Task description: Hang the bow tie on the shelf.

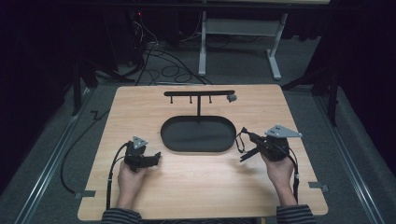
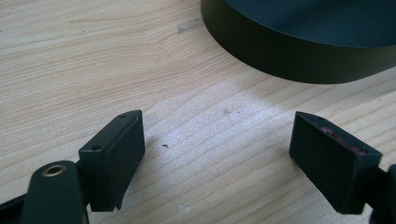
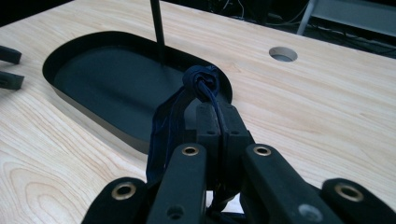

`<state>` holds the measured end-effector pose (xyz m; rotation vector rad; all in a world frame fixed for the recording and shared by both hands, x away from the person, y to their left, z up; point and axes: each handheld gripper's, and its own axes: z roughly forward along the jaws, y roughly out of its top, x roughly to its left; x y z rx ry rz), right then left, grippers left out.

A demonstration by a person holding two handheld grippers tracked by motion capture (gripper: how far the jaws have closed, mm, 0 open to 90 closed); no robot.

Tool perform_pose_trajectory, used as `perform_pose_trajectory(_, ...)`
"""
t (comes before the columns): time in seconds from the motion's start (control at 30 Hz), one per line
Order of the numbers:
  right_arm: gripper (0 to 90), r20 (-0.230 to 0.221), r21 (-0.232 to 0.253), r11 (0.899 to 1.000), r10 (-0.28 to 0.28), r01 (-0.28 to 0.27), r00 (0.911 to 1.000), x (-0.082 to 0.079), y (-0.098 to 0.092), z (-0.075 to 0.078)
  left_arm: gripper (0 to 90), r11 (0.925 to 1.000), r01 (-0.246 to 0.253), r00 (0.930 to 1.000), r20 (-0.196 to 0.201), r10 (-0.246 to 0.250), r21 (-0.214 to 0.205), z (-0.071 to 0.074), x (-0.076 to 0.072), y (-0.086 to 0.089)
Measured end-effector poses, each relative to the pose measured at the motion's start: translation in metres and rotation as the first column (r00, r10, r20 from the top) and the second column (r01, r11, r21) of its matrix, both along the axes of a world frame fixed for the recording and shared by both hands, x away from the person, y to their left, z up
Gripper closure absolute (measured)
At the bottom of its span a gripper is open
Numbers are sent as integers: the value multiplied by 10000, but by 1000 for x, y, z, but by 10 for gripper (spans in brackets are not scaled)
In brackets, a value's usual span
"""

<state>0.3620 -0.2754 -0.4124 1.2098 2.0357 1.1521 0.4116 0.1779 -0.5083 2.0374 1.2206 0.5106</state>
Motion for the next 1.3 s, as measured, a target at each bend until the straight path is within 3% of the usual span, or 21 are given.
perform_pose_trajectory(1.3, 900, 308, 118, 9983, 572, -575, 9979, 28, 22, 25, 188, 10000, 12, 10000, -18, -12, -16, 0, 0, 0)
